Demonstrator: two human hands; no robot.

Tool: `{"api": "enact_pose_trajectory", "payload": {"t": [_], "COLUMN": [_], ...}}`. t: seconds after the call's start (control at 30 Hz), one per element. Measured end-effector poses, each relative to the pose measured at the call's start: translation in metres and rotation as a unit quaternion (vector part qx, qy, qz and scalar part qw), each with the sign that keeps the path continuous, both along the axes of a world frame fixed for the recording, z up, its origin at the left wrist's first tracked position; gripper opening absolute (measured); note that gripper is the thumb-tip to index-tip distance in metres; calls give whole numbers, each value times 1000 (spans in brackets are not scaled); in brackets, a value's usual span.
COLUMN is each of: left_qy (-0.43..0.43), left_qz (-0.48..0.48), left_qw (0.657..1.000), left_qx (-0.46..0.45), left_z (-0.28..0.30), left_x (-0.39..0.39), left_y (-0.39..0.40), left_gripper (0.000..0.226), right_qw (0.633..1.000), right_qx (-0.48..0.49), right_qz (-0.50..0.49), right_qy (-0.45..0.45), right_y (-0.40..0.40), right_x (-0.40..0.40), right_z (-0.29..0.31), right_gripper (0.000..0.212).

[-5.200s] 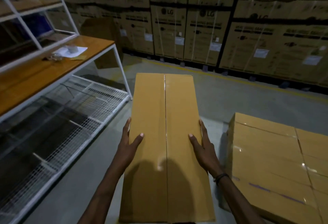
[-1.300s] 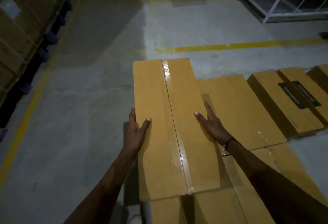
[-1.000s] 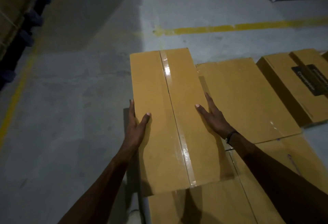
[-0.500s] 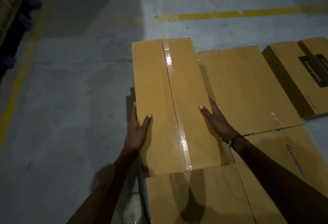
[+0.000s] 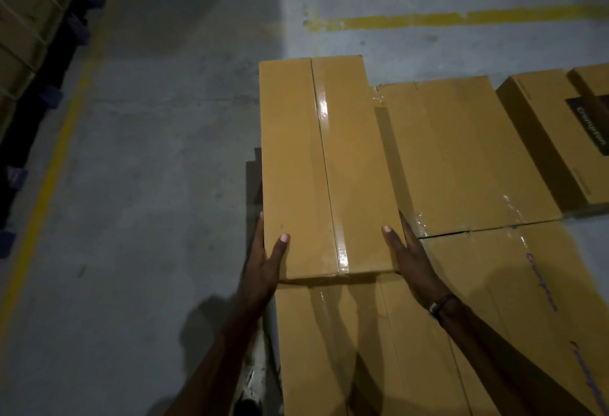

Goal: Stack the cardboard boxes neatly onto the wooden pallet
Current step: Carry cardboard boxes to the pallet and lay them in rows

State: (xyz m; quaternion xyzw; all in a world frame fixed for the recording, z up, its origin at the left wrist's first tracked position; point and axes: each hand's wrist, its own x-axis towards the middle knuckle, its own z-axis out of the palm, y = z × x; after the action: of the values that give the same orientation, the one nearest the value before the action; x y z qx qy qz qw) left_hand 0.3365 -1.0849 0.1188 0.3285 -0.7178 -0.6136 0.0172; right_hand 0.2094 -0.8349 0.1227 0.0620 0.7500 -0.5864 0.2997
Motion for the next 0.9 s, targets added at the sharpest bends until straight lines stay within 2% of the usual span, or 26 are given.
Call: {"api": "enact_pose_trajectory", "payload": {"t": [0.23,0.4,0.9], "left_qy": [25,36,30], "left_qz": [16,13,-1], "left_qw": [999,999,999], "left_qx": [11,17,22], "left_z": [7,3,-7], "left_x": [-22,-43,-49], "left_y": [-18,-37,-43], "left_gripper": [72,70,76], "right_qw": [999,998,997], "right_qx": [-3,-1,4], "right_qz": [36,48,46], "right_qy": [24,48,59], "right_y": [-20,-42,-37], "right_x": [-42,-69,-73], "right_z": [2,3,-23], "right_gripper": [71,60,66]}}
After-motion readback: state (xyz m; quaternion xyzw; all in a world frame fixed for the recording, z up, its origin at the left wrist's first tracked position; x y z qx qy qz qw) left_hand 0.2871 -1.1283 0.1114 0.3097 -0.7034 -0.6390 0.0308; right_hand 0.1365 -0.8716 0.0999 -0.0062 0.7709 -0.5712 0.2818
